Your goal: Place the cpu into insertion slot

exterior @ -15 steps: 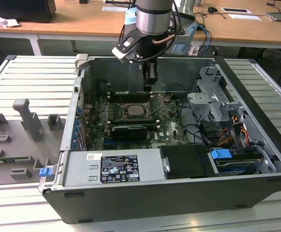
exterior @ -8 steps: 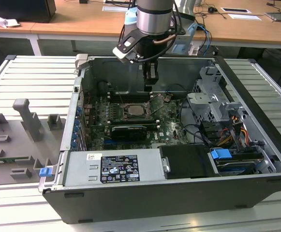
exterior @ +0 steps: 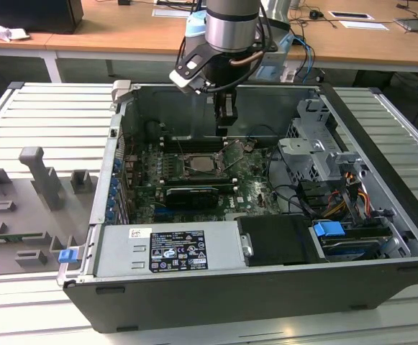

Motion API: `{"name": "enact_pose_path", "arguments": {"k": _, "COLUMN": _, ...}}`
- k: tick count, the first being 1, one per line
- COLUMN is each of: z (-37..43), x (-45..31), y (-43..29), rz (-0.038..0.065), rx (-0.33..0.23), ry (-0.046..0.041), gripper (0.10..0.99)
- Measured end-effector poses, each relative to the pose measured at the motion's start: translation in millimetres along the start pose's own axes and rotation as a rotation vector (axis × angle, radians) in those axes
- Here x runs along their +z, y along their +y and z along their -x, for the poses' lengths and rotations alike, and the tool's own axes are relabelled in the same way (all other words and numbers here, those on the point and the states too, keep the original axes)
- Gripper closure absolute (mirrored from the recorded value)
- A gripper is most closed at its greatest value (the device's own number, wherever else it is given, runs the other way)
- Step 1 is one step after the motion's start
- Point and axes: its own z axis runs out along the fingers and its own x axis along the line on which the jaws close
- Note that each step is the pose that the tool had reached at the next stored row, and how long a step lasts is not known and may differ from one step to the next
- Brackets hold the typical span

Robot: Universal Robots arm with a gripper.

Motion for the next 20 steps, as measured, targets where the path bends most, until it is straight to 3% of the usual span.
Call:
{"name": "enact_pose_path", "arguments": {"k": 14, "z": 0.0, "x": 0.2, "y": 6.1, "rz": -0.002, "rx": 0.0, "ry": 0.0, "gripper": 0.98}}
{"name": "enact_pose_path", "arguments": {"k": 20, "z": -0.1, "x": 0.5, "y": 15.6, "rz": -0.007, "rx": 0.0, "ry": -0.0001, "gripper": 0.98}}
